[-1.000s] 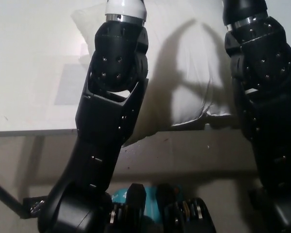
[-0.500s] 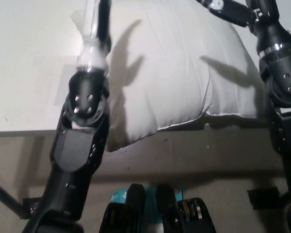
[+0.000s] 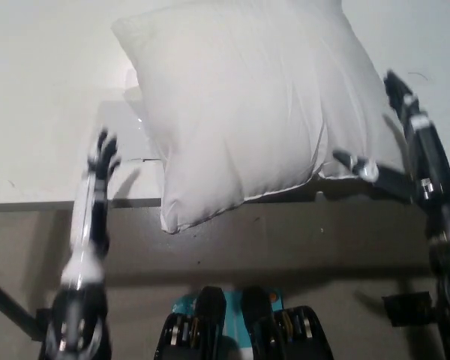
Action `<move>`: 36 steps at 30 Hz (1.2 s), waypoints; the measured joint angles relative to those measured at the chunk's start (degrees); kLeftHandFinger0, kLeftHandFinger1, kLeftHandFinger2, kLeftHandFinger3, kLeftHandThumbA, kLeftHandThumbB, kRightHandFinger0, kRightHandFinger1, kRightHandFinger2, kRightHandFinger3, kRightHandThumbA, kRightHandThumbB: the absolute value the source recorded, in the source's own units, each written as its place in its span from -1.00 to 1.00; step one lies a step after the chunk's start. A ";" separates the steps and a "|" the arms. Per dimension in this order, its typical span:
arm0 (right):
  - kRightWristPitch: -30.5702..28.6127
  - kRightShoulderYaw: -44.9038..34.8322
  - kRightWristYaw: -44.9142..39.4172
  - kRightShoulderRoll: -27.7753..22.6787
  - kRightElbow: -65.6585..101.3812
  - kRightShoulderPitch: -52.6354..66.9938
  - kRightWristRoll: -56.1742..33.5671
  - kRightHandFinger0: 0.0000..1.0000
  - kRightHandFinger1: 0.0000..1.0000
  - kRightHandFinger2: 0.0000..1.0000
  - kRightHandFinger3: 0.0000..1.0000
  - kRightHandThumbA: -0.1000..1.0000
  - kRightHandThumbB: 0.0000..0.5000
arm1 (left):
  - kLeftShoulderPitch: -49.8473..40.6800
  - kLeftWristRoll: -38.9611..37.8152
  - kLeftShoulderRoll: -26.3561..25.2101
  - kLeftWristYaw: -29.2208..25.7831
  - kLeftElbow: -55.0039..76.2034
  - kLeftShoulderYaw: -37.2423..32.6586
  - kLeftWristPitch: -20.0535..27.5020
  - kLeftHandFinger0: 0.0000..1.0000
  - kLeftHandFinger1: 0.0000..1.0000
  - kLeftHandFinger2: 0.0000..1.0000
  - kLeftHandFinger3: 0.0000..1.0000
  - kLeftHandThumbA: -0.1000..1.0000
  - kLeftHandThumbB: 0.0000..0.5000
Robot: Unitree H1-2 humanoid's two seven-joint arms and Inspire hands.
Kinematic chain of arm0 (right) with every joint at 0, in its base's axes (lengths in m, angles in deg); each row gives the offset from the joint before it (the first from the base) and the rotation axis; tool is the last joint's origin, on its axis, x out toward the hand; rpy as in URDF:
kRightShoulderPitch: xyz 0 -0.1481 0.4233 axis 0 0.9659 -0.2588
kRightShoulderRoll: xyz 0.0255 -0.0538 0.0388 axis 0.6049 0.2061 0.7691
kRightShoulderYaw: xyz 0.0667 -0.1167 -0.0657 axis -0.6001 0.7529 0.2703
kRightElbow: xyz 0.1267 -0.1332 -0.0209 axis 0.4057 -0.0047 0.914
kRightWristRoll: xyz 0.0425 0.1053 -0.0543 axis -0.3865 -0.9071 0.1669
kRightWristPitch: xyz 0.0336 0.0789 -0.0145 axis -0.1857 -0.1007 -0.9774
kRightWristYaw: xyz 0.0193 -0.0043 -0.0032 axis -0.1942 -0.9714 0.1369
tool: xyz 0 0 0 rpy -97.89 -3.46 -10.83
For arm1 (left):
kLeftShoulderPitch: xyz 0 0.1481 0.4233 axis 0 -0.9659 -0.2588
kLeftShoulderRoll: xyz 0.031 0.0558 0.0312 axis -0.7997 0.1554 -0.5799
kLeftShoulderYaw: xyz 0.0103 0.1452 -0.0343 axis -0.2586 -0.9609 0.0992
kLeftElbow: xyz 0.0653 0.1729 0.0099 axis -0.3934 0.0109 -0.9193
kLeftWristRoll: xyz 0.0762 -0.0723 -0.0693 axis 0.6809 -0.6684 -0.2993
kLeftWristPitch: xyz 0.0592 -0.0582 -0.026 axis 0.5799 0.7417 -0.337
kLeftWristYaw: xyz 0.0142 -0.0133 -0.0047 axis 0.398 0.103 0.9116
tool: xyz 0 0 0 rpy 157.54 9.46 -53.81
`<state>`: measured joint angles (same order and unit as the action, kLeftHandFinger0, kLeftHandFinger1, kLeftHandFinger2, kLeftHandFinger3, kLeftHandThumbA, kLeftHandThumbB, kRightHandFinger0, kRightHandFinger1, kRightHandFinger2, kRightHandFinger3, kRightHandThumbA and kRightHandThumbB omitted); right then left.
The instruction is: The robot uses both hands to lift the pillow and then drops it on the table
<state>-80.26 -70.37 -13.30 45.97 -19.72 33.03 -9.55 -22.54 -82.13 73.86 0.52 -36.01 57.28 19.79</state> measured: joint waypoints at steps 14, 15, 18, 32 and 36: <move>-12.67 -2.43 0.30 -3.06 8.58 21.41 2.81 1.00 1.00 1.00 1.00 1.00 -0.14 | -17.96 1.21 -0.74 0.85 10.01 -0.42 6.65 1.00 1.00 1.00 1.00 1.00 -0.76; -13.38 -2.59 0.38 -3.02 8.57 22.17 2.90 1.00 1.00 1.00 1.00 1.00 -0.12 | -18.02 1.26 -0.70 0.83 10.04 -0.42 6.77 1.00 1.00 1.00 1.00 1.00 -0.79; -16.11 -3.06 0.71 -2.96 7.75 24.36 3.30 1.00 1.00 1.00 1.00 1.00 -0.14 | -17.98 1.35 -0.50 0.74 10.01 -0.40 7.43 1.00 1.00 1.00 1.00 1.00 -0.67; -20.77 -2.65 5.39 -4.22 -13.80 26.39 6.41 1.00 1.00 1.00 1.00 1.00 -0.45 | -18.57 -1.11 -0.57 1.57 2.67 3.59 8.66 1.00 1.00 1.00 1.00 1.00 -0.92; -21.24 -3.46 5.55 -4.62 -14.40 25.93 6.32 1.00 1.00 1.00 1.00 1.00 -0.33 | -17.66 -1.37 -1.09 1.80 1.06 4.33 8.66 1.00 1.00 1.00 1.00 1.00 -0.91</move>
<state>-101.50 -73.83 -7.74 41.35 -34.12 58.97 -3.23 -40.20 -83.49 72.77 2.32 -34.95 61.61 28.45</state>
